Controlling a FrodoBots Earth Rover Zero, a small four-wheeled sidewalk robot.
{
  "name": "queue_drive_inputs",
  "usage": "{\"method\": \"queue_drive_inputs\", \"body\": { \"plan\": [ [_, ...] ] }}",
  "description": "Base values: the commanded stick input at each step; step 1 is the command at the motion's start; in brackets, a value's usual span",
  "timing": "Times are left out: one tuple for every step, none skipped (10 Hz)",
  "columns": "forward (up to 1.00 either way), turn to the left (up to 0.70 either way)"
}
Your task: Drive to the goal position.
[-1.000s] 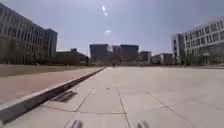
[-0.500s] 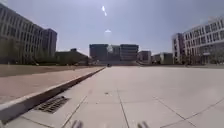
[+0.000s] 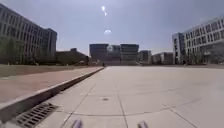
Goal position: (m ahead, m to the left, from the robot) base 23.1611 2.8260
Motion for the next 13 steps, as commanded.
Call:
{"method": "queue_drive_inputs", "body": {
  "plan": [
    [0.85, 0.0],
    [0.85, 0.0],
    [0.85, 0.0],
    [0.85, 0.0],
    [0.85, 0.0],
    [0.85, 0.0],
    [0.85, 0.0],
    [0.85, 0.0],
    [0.85, 0.0],
    [0.85, 0.0],
    [0.85, 0.0],
    [0.85, 0.0],
    [0.85, 0.0]
  ]
}}
